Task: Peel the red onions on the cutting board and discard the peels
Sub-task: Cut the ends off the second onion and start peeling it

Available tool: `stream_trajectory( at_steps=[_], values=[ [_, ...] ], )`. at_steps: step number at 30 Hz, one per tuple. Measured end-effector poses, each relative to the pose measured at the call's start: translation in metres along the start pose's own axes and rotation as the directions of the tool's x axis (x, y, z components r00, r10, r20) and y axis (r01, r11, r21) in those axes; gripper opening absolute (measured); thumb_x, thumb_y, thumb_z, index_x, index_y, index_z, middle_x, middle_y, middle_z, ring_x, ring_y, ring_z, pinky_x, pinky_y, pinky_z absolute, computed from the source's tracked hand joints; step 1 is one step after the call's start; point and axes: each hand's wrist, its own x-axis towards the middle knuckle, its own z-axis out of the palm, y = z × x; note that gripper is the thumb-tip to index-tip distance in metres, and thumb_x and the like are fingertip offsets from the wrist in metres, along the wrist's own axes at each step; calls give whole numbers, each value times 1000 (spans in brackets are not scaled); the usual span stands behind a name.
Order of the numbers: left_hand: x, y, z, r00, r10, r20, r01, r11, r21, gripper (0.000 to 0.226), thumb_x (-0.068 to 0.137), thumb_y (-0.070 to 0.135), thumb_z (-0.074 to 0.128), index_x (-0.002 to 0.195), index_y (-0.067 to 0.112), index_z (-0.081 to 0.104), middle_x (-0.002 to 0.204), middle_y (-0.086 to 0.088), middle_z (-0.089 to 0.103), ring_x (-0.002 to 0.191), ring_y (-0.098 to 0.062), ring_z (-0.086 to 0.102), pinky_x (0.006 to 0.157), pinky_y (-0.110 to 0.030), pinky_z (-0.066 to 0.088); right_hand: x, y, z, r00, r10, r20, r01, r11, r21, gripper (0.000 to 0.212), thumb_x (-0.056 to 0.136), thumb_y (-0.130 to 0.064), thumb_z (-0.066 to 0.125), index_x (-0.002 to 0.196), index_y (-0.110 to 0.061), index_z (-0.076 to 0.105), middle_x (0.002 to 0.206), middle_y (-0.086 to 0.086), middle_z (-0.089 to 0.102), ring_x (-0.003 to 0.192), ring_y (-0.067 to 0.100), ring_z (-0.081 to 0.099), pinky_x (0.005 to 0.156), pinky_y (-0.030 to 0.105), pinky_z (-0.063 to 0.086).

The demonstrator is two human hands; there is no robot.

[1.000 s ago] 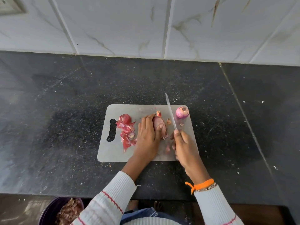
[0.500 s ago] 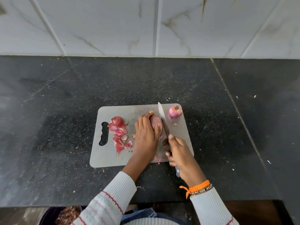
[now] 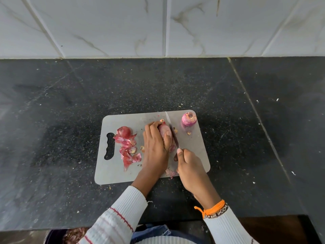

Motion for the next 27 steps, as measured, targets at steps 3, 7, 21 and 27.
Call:
stream_trajectory(
  at_steps=[3, 7, 21, 27],
  values=[
    [4, -2, 1, 999, -32, -18, 32, 999, -8, 52, 91, 50, 31, 116, 6, 45, 111, -5, 42, 102, -11, 38, 89, -18, 28, -4, 0, -1, 999, 11, 46, -9, 999, -46, 34, 101, -30, 26, 73, -20, 44, 70, -3, 49, 61, 6, 45, 50, 18, 34],
    [5, -1, 4, 997, -69, -28, 69, 998, -6, 49, 90, 48, 30, 112, 7, 44, 107, -2, 41, 98, -13, 37, 86, -22, 30, 6, -8, 1, 999, 3, 42, 5, 983, -183, 35, 102, -29, 25, 77, -16, 47, 71, -3, 49, 61, 5, 46, 47, 14, 33],
    [13, 5, 6, 973, -211, -98, 203, 976, -85, 48, 85, 50, 26, 103, 10, 46, 97, 2, 42, 89, -9, 37, 75, -19, 27, 17, -8, 8, 996, -53, 68, 72, 948, -311, 28, 101, -29, 26, 94, -14, 48, 77, -4, 48, 68, 8, 49, 54, 16, 32],
    [11, 2, 3, 985, -146, -88, 142, 988, -53, 45, 87, 46, 27, 102, 8, 45, 95, 2, 39, 85, -9, 35, 73, -17, 25, 34, -21, 5, 996, -20, 88, 50, 933, -357, 35, 101, -26, 27, 105, -4, 54, 107, 14, 58, 97, 26, 55, 73, 30, 36]
  ],
)
